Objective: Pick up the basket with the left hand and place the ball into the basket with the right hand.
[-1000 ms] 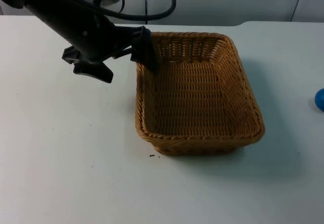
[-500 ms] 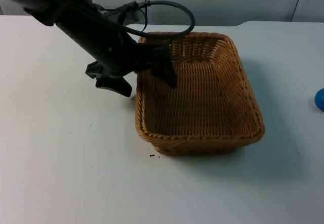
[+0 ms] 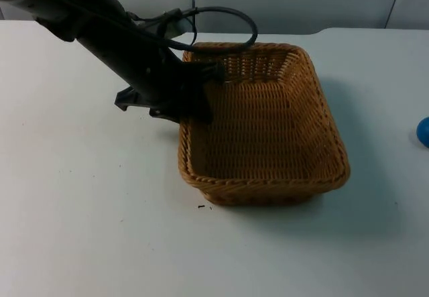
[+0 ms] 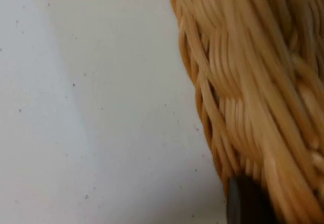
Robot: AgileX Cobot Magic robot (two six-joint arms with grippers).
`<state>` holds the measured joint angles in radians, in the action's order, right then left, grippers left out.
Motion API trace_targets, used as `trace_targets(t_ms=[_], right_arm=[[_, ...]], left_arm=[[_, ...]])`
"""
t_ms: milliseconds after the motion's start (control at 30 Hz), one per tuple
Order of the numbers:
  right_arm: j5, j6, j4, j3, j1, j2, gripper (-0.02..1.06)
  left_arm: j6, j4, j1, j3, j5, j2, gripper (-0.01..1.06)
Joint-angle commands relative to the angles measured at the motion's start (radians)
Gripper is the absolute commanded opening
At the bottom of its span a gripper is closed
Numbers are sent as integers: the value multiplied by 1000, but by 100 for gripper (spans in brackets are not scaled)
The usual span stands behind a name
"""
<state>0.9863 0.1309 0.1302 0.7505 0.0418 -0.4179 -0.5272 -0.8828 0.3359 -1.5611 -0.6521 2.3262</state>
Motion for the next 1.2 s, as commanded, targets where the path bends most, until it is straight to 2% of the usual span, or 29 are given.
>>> trace_targets(t_ms=[0,33,167,233,500,633,900,1167], right_arm=[[-19,-2,-2,8,8,-5,85],[-19,-2,-2,8,8,-5,85],[-19,-2,-2,8,8,-5,85],[-19,-2,-2,8,8,-5,85],[-34,-2,-2,8,8,-5,85],[-32,-2,0,8,8,-5,85],[-31,-18,0,8,8,-5,85],[-10,-55,2,10,8,-69,85]], left_arm=[[3,-31,7,-9,18,1,15],[3,-31,7,-9,18,1,15],[3,-32,7,-9,18,1,2],[3,-32,7,-9,18,1,0],[109,-34,7,-9,18,-10,0],[221,-27,5,-9,26,-55,0],[277,-15,3,-9,2,-163,0],[423,157,3,-9,-17,-255,0]])
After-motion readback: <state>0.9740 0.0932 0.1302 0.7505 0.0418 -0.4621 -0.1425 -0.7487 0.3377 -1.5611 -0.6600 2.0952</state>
